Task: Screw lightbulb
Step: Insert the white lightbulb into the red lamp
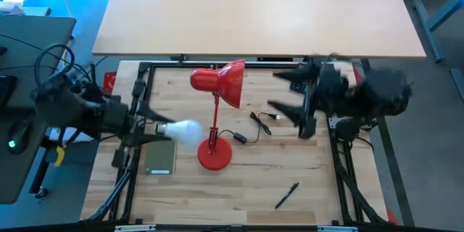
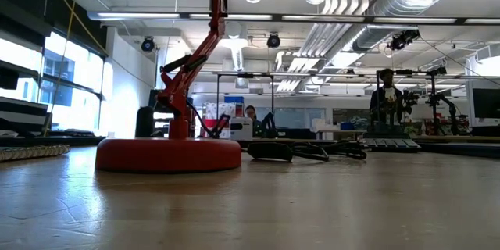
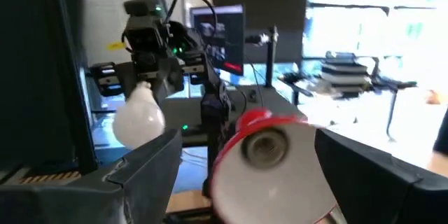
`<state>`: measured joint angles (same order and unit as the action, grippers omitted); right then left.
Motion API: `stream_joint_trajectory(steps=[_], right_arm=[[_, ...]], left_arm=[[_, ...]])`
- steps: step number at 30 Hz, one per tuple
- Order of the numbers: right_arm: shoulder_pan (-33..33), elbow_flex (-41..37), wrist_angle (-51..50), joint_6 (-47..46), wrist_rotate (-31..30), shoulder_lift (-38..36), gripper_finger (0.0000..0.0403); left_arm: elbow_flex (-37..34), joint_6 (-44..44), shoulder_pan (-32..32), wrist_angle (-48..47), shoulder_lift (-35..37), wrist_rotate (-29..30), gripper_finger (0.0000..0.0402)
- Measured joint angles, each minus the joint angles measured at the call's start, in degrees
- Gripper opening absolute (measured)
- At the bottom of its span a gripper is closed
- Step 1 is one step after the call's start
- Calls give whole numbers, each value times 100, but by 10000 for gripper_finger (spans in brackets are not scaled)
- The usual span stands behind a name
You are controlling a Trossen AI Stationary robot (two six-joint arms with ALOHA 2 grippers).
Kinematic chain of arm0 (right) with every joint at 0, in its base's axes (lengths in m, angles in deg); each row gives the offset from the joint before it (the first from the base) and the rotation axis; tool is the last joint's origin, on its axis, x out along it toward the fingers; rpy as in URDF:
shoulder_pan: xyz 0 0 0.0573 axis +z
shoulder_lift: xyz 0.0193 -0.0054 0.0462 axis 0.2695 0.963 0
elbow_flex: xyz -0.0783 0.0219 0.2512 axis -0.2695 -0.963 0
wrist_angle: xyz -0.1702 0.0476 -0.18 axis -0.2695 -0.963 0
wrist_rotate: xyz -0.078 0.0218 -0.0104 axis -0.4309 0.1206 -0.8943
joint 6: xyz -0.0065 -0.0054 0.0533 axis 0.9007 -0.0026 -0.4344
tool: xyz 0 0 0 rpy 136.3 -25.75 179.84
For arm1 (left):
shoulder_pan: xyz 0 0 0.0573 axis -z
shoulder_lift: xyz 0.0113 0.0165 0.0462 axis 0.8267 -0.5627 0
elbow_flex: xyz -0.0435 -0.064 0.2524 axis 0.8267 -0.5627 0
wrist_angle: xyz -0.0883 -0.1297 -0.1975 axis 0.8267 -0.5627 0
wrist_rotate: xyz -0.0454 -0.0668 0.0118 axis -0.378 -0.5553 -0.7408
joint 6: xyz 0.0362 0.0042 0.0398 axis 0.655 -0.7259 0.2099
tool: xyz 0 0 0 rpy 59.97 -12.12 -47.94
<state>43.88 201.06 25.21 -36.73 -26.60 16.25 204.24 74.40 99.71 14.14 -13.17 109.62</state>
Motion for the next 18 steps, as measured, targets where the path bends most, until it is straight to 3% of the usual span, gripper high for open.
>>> stream_joint_trajectory(steps=[4,6,9,14,18], right_arm=[[459,-1,-414,-1739,-501,257,320],[624,-1,-539,-2699,-522,400,319],[878,-1,-570,-3394,-626,668,319],[1037,-1,-745,-3946,-737,932,318],[1032,-1,-1825,-5215,-376,1025,318]], left_arm=[[-343,-420,493,-348,67,151,122],[-749,-578,726,-323,187,198,122],[-1632,-1013,930,44,524,322,122],[-3760,-1241,1137,2668,1285,488,122],[-5219,-1299,1173,4043,1659,1248,122]])
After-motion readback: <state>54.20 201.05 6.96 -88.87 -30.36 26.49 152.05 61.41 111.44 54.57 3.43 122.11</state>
